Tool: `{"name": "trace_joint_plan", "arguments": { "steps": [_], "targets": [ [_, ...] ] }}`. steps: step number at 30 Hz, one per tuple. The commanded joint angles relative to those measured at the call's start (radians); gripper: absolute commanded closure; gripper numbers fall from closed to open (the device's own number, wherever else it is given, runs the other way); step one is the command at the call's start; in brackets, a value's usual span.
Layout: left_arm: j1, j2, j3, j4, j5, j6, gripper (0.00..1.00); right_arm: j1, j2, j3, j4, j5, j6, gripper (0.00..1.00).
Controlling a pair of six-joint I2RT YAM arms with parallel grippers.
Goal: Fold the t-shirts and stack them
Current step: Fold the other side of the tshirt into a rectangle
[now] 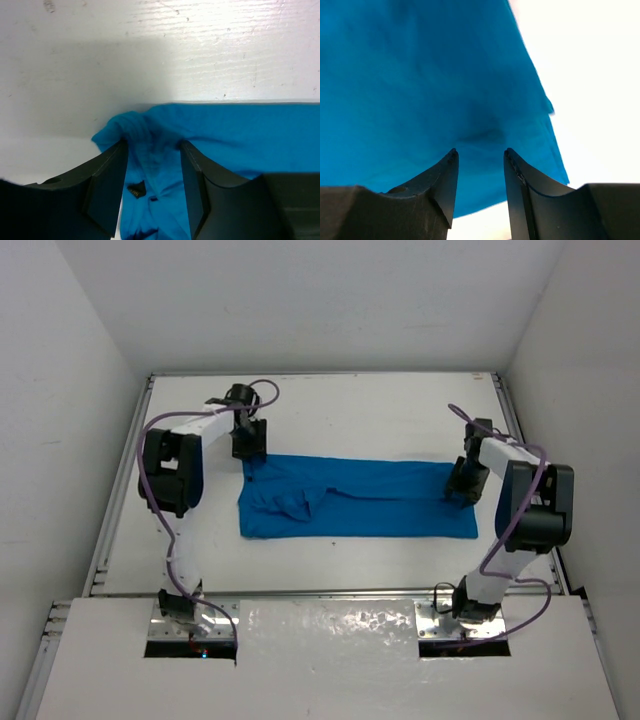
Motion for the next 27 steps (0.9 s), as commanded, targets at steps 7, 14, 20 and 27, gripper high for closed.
{"name": "trace_joint_plan", "arguments": {
  "steps": [7, 14, 20, 27],
  "targets": [
    [-0.106, -0.272, -0.111, -0.112, 0.009, 0.005, 0.56, 0.119, -0.095, 0.071, 0.043, -0.080, -0.089, 0.59],
    [-0.183, -0.429, -0.369, 0.037, 0.209, -0.118, 0.56, 0.393, -0.098, 0.120, 0.143, -0.134, -0.078, 0.55],
    [-0.208, -0.460, -0.409, 0.063, 0.224, -0.106, 0.56, 0.535, -0.057, 0.139, 0.260, -0.240, -0.068, 0.53],
    [-0.217, -0.478, -0.449, 0.071, 0.190, -0.100, 0.55, 0.630, -0.014, 0.157, 0.359, -0.260, 0.065, 0.53]
  ]
}}
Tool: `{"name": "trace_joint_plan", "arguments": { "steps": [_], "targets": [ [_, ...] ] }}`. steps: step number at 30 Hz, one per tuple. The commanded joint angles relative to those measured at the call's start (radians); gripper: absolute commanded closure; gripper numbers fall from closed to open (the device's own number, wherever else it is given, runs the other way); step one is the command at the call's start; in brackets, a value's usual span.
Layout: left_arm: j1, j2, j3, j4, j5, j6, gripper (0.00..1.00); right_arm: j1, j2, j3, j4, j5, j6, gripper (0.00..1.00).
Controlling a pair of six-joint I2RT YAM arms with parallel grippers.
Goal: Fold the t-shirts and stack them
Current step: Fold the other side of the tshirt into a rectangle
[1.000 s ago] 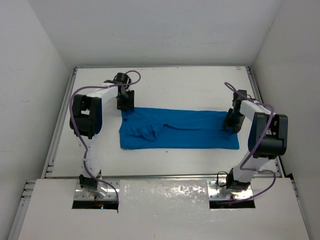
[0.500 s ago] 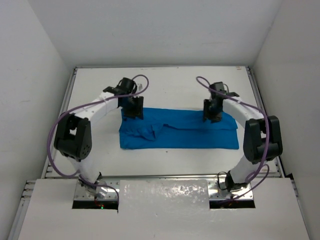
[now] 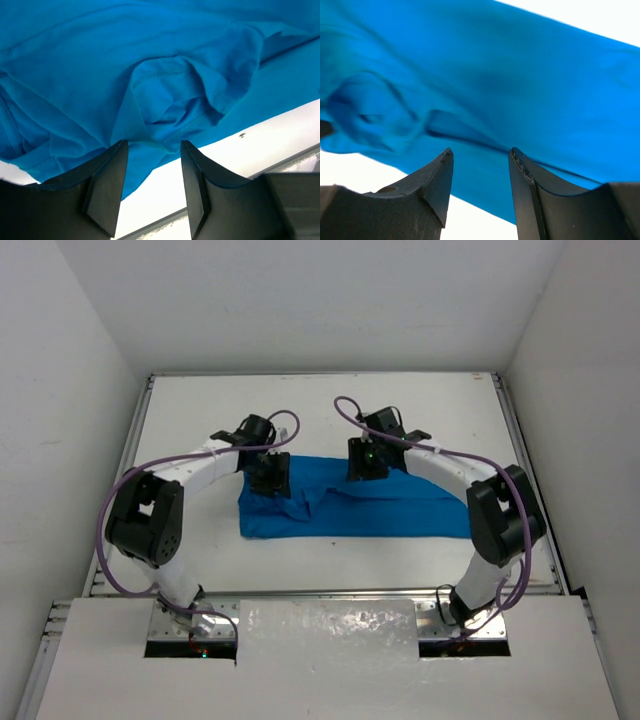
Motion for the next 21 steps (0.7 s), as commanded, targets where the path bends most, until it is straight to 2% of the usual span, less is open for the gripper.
{"name": "trace_joint_plan", "arguments": {
  "steps": [1, 4, 5, 8, 9, 17, 20, 21],
  "targets": [
    [-0.010, -0.048, -0.025, 0.041, -0.013, -0.006, 0.55, 0.032, 0.018, 0.035, 0.123, -0.053, 0.106, 0.53],
    [-0.013, -0.045, -0.051, 0.049, -0.022, -0.003, 0.61, 0.069, 0.045, 0.046, 0.146, -0.056, 0.198, 0.52],
    [-0.013, -0.050, -0.057, 0.050, -0.023, -0.003, 0.73, 0.078, 0.068, 0.055, 0.137, -0.048, 0.236, 0.52],
    [-0.014, -0.099, -0.082, 0.049, -0.034, -0.003, 0.90, 0.110, 0.108, 0.091, 0.091, -0.035, 0.295, 0.51],
    [-0.016, -0.116, -0.094, 0.044, -0.037, -0.001, 0.92, 0.116, 0.113, 0.097, 0.074, -0.030, 0.304, 0.49],
    [-0.016, -0.202, -0.148, 0.025, -0.037, 0.013, 0.94, 0.167, 0.121, 0.071, 0.121, -0.013, 0.408, 0.48],
    [-0.016, -0.206, -0.165, 0.035, -0.039, 0.004, 0.93, 0.184, 0.142, 0.103, 0.082, 0.021, 0.434, 0.48],
    [-0.016, -0.205, -0.163, 0.036, -0.046, 0.002, 0.83, 0.190, 0.153, 0.120, 0.060, 0.024, 0.448, 0.48]
  ]
}}
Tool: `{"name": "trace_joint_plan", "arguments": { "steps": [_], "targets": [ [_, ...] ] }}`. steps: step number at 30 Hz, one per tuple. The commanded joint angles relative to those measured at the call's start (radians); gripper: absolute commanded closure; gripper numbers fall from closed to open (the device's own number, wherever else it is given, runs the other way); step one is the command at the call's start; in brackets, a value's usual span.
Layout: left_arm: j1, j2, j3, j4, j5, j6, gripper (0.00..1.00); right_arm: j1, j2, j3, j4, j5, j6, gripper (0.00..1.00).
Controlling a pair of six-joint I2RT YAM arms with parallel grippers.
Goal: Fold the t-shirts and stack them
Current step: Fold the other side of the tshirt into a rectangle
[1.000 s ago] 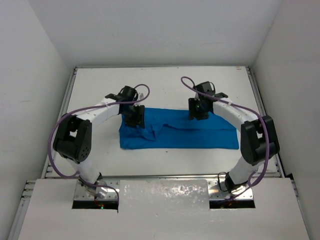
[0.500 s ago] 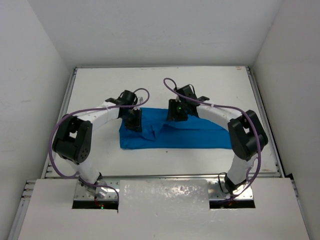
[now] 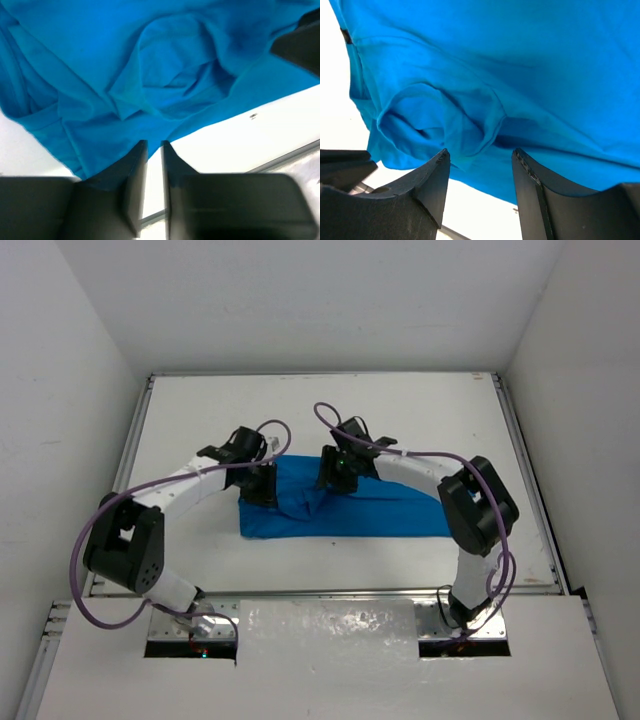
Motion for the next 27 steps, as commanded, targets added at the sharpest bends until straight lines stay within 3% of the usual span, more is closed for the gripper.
{"name": "trace_joint_plan", "arguments": {
  "steps": [1, 5, 15, 21, 25, 27],
  "targets": [
    [-0.010, -0.020, 0.000, 0.017, -0.029, -0.005, 0.76, 0.021, 0.033, 0.090, -0.063, 0.048, 0.068, 0.48],
    [-0.010, 0.039, 0.049, 0.021, -0.060, 0.006, 0.58, 0.024, 0.079, 0.145, -0.147, 0.086, 0.096, 0.48],
    [-0.011, 0.162, 0.127, 0.015, -0.084, 0.024, 0.56, 0.032, 0.111, 0.173, -0.222, 0.100, 0.116, 0.49],
    [-0.011, 0.168, 0.078, 0.047, -0.057, 0.021, 0.65, 0.047, 0.129, 0.162, -0.205, 0.085, 0.122, 0.49],
    [-0.011, 0.138, 0.063, 0.052, -0.044, 0.023, 0.87, 0.058, 0.126, 0.156, -0.178, 0.077, 0.120, 0.51],
    [-0.011, 0.121, 0.057, 0.046, -0.046, 0.026, 0.94, 0.058, 0.128, 0.158, -0.193, 0.080, 0.119, 0.53]
  ]
}}
